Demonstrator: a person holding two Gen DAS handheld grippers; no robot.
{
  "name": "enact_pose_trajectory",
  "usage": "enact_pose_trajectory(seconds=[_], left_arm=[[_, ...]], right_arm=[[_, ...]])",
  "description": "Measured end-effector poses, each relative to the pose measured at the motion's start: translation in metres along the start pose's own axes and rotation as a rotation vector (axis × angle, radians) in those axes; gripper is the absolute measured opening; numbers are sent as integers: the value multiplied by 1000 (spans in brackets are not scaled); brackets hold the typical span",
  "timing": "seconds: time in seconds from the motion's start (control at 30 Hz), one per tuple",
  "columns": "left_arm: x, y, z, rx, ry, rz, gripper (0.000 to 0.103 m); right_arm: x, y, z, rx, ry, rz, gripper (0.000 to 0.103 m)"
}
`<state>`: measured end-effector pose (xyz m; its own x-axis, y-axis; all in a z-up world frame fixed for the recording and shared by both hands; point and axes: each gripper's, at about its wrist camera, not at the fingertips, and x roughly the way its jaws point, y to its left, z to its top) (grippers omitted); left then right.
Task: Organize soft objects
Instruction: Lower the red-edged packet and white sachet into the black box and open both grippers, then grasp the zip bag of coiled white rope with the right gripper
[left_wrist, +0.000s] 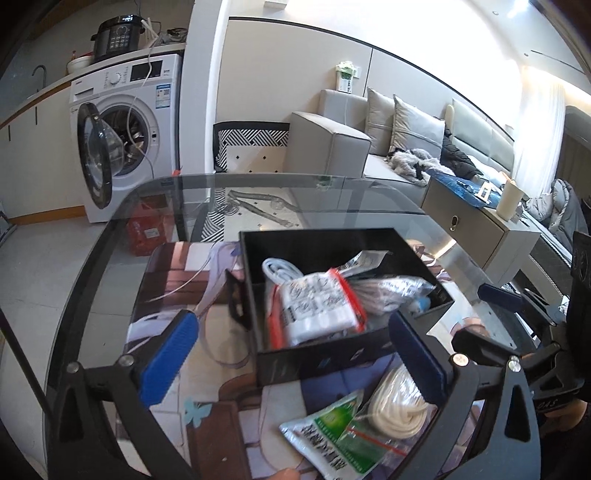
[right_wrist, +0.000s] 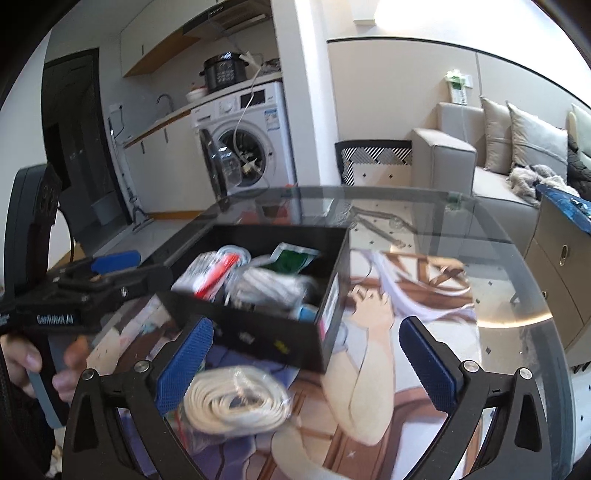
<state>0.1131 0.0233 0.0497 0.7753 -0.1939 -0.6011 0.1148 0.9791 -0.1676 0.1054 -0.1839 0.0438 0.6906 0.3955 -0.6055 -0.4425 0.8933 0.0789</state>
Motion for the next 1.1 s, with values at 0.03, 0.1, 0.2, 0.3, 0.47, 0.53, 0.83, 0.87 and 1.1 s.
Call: enact_pose_trajectory(seconds=[0.03, 0.1, 0.2, 0.3, 0.47, 0.53, 0.83, 0.87, 1.1], left_arm=[[-1, 1, -2, -1, 2, 4, 103], [-3, 4, -7, -6, 6, 12, 103], [-4, 6, -14, -10, 12, 18, 103], [-5, 9, -21, -20, 18, 27, 103], [-4, 11, -27, -29, 32, 38, 103], [-7, 10, -29, -22, 28, 48, 103], [-9, 12, -42, -18, 53, 68, 103], [-9, 13, -43, -18, 55, 69, 103], [-7, 14, -44, -26, 63, 71, 103]], right_arm=[[1, 3, -2, -9, 11, 6, 103], [3, 8, -8, -26, 32, 19, 103], [6, 17, -16, -46, 54, 27, 103], [8, 21, -22, -50, 64, 32, 103], [7, 27, -29, -57, 76, 49, 103], [9, 30, -34, -62, 94, 52, 103], [19, 43, -45, -68, 156, 84, 103], [19, 43, -46, -63, 159, 90, 103], [26, 51, -46, -51, 171, 57, 103]])
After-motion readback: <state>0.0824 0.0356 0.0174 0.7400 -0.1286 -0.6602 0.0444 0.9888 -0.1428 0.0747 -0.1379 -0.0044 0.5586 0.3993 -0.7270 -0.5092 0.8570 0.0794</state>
